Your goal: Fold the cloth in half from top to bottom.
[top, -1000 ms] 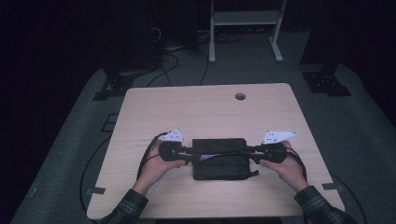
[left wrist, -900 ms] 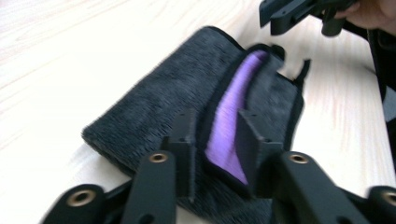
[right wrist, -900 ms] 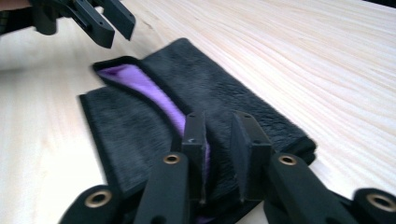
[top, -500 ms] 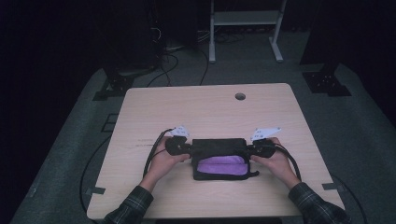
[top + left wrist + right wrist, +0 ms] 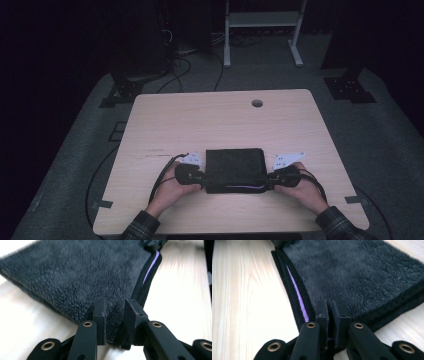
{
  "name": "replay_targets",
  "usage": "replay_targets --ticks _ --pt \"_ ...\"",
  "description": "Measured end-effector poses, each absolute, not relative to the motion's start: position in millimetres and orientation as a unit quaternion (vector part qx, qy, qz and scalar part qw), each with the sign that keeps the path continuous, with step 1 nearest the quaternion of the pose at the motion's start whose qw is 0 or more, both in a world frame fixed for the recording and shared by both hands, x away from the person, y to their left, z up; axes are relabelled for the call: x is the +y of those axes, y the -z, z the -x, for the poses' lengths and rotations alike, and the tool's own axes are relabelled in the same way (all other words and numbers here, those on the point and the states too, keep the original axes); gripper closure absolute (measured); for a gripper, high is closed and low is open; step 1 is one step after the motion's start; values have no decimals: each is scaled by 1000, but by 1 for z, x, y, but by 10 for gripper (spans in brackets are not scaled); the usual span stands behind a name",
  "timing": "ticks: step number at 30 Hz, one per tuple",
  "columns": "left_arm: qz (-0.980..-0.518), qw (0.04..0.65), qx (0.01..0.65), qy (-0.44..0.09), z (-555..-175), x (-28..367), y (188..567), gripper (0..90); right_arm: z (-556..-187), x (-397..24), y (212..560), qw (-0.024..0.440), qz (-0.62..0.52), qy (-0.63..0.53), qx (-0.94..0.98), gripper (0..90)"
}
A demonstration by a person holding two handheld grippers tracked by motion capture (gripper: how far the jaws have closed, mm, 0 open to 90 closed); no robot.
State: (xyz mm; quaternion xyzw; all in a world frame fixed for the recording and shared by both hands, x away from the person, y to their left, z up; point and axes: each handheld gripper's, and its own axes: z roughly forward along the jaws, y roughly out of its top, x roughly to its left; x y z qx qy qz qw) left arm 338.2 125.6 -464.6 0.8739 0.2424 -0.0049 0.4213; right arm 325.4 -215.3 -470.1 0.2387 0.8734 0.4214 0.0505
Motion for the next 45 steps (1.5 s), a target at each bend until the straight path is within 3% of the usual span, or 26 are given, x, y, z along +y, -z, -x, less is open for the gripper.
replay_targets --ticks 4,7,10,19,31,37,45 --pt "-873 423 241 -1 -333 126 462 673 -322 -215 469 57 -235 -419 875 809" --pt "-872 426 239 -10 -329 128 456 614 -323 -218 466 66 -239 -429 869 717" --pt "-869 428 245 -27 -326 136 453 528 -326 -226 463 85 -261 -438 856 567" --pt "-859 411 290 -91 -326 175 451 229 -336 -254 463 127 -335 -428 829 333" --pt "-842 380 357 -140 -311 239 459 106 -321 -302 469 162 -393 -410 807 230" --pt "-852 346 362 -153 -302 254 471 77 -309 -319 478 166 -411 -381 812 203" --pt "-849 345 367 -159 -294 267 480 49 -302 -325 485 171 -416 -360 817 177"
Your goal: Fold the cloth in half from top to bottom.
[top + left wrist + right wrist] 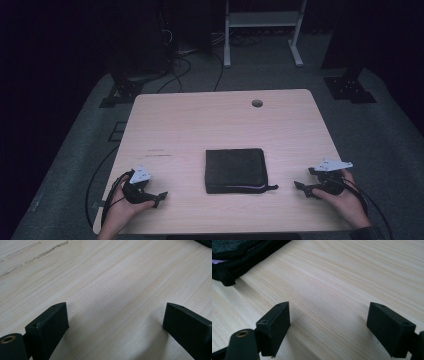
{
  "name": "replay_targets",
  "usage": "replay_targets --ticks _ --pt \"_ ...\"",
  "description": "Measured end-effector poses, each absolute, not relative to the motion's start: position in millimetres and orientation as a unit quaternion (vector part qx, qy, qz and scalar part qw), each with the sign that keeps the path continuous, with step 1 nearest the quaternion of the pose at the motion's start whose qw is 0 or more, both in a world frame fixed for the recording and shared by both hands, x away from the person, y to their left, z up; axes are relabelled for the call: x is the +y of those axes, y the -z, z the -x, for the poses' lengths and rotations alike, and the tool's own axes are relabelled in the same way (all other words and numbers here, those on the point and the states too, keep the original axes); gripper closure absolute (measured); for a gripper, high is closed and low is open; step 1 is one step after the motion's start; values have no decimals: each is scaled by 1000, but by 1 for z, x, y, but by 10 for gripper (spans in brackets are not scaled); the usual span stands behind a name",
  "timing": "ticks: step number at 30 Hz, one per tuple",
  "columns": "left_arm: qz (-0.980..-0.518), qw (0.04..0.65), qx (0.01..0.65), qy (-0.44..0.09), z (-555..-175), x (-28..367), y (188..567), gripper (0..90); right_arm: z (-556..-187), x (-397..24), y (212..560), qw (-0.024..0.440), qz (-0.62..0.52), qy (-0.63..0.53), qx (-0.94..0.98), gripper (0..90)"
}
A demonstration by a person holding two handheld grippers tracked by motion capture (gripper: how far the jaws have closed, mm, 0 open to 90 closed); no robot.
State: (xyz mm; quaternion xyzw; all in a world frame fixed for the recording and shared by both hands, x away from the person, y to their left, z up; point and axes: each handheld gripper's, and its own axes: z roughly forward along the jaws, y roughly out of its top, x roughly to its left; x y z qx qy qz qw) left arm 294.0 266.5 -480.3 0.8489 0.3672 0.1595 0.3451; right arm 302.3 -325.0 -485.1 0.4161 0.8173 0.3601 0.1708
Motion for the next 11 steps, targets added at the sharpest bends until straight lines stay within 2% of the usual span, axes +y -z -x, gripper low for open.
replay_targets --ticks 3,11 --pt "-845 355 365 -163 -292 269 483 11 -302 -325 487 176 -412 -361 818 129" --pt "-846 352 367 -162 -292 268 484 0 -303 -324 487 176 -414 -359 818 118"
